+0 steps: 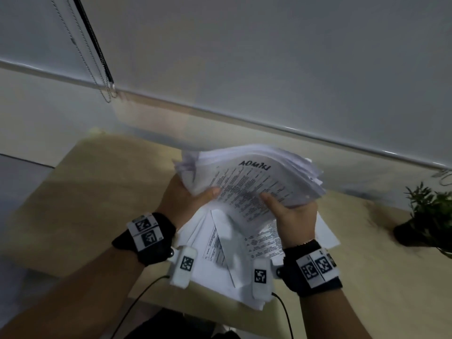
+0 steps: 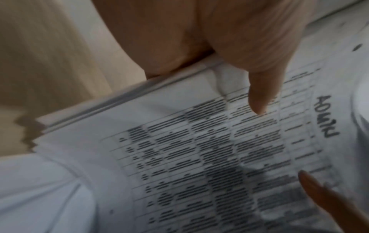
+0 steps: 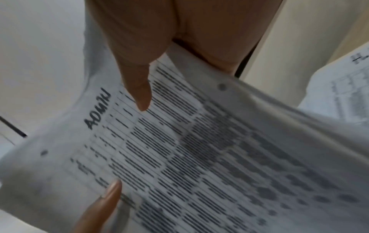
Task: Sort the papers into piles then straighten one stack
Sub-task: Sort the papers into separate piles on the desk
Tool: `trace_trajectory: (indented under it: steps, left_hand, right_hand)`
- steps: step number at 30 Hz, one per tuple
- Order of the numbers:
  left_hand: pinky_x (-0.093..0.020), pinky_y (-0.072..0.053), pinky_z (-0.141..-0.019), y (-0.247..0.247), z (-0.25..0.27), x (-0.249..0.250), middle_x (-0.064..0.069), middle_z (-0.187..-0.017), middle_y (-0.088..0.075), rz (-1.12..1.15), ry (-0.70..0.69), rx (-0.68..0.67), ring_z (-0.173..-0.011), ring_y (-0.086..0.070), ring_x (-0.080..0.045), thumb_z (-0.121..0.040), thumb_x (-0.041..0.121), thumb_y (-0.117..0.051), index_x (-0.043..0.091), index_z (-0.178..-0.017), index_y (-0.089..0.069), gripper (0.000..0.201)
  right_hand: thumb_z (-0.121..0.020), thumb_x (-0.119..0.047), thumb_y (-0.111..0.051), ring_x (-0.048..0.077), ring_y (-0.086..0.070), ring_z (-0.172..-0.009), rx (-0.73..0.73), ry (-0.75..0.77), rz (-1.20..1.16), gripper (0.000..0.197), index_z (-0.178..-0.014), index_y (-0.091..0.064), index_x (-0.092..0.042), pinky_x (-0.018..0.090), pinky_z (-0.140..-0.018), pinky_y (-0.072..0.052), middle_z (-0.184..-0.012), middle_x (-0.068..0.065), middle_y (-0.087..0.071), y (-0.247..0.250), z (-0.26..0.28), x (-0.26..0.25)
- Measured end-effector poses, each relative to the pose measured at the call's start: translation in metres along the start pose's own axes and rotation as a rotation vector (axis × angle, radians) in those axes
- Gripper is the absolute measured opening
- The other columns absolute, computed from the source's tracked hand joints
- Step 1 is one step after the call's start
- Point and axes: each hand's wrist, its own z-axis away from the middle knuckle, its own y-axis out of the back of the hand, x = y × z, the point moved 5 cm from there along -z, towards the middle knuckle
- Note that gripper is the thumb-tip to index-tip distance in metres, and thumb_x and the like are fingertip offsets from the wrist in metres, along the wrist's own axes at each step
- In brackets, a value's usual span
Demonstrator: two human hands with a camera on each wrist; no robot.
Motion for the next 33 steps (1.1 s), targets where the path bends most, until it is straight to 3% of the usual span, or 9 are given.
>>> trace_trajectory:
  steps: [5,8,12,17,21,25,28,30,33]
  left_hand:
    - [-0.014,-0.054,-0.075,0.007,-0.013,-0.005,0.009,-0.096,-0.076,-0.063,0.049,-0.008,-0.093,-0.070,-0.004,-0.061,0.037,-0.089,0.023,-0.101,-0.068,0.048]
    - [-0.013,-0.054,-0.068,0.011,-0.014,-0.015,0.015,-0.093,-0.076,-0.024,0.080,-0.003,-0.087,-0.072,-0.002,-0.065,0.016,-0.089,0.021,-0.096,-0.071,0.037]
    - [-0.005,-0.048,-0.068,0.000,-0.005,-0.026,0.033,-0.083,-0.071,-0.054,0.146,-0.001,-0.083,-0.067,0.012,-0.072,0.022,-0.084,0.030,-0.095,-0.068,0.030]
    - [-0.026,-0.059,-0.071,-0.001,-0.004,-0.030,0.008,-0.087,-0.076,-0.041,0.143,0.076,-0.080,-0.072,-0.004,-0.078,0.024,-0.081,0.032,-0.086,-0.071,0.015]
    - [-0.027,-0.050,-0.064,0.000,-0.004,-0.042,-0.013,-0.080,-0.072,-0.081,0.191,0.174,-0.067,-0.066,-0.013,-0.084,0.028,-0.075,0.025,-0.078,-0.068,0.009]
    - [-0.015,-0.037,-0.043,0.036,-0.020,-0.027,-0.009,-0.060,-0.057,-0.125,0.141,0.294,-0.046,-0.052,-0.005,-0.088,0.023,-0.071,0.008,-0.072,-0.062,0.023]
    - [-0.022,-0.042,-0.056,0.066,-0.023,-0.025,-0.008,-0.066,-0.059,-0.126,0.139,0.305,-0.056,-0.056,-0.015,-0.089,0.025,-0.069,0.007,-0.085,-0.066,0.019]
    - [-0.021,-0.044,-0.068,0.080,-0.021,-0.027,0.001,-0.077,-0.063,-0.113,0.141,0.291,-0.064,-0.061,0.001,-0.090,0.023,-0.068,0.011,-0.097,-0.068,0.014]
    - [-0.019,-0.043,-0.075,0.095,-0.017,-0.033,0.015,-0.087,-0.063,-0.118,0.134,0.278,-0.068,-0.060,0.020,-0.089,0.023,-0.069,0.027,-0.092,-0.068,0.005]
  right_hand:
    - [-0.069,0.006,-0.081,0.020,-0.075,-0.083,-0.010,-0.057,-0.050,0.034,-0.102,-0.071,0.004,0.037,-0.072,-0.062,-0.093,0.007,-0.077,-0.002,-0.008,-0.002]
    - [-0.069,0.005,-0.081,0.018,-0.075,-0.083,-0.034,-0.005,0.000,0.028,-0.096,-0.074,0.000,0.033,-0.071,-0.062,-0.092,0.003,-0.078,0.002,-0.008,-0.006]
    - [-0.071,0.004,-0.080,0.010,-0.074,-0.082,0.021,-0.086,-0.040,0.030,-0.094,-0.072,-0.014,0.028,-0.069,-0.060,-0.088,-0.005,-0.078,-0.002,0.002,0.001]
    - [-0.078,-0.004,-0.077,0.000,-0.071,-0.087,0.058,-0.103,0.008,0.032,-0.104,-0.066,-0.018,0.024,-0.074,-0.060,-0.092,-0.016,-0.075,-0.002,0.008,0.008]
    - [-0.072,-0.039,-0.081,0.026,-0.038,-0.137,0.246,-0.637,0.725,0.090,-0.146,-0.035,-0.014,0.047,-0.108,-0.038,-0.151,0.009,-0.036,0.035,0.025,0.095]
    - [-0.063,-0.050,-0.083,0.041,-0.026,-0.136,0.499,-1.067,0.842,0.117,-0.149,-0.014,-0.010,0.054,-0.109,-0.030,-0.152,0.020,-0.021,0.075,0.055,0.135]
    - [-0.078,-0.038,-0.075,0.040,-0.039,-0.129,0.474,-1.020,0.817,0.104,-0.153,-0.007,-0.016,0.054,-0.103,-0.036,-0.142,0.021,-0.041,0.085,0.049,0.151]
    - [-0.089,-0.019,-0.065,0.037,-0.057,-0.113,0.474,-0.913,0.717,0.086,-0.155,-0.010,-0.021,0.048,-0.090,-0.049,-0.117,0.020,-0.059,0.090,0.039,0.154]
    - [-0.093,-0.004,-0.055,0.035,-0.063,-0.103,0.376,-0.686,0.746,0.045,-0.138,-0.048,-0.006,0.038,-0.085,-0.050,-0.116,0.019,-0.066,0.084,0.021,0.140]
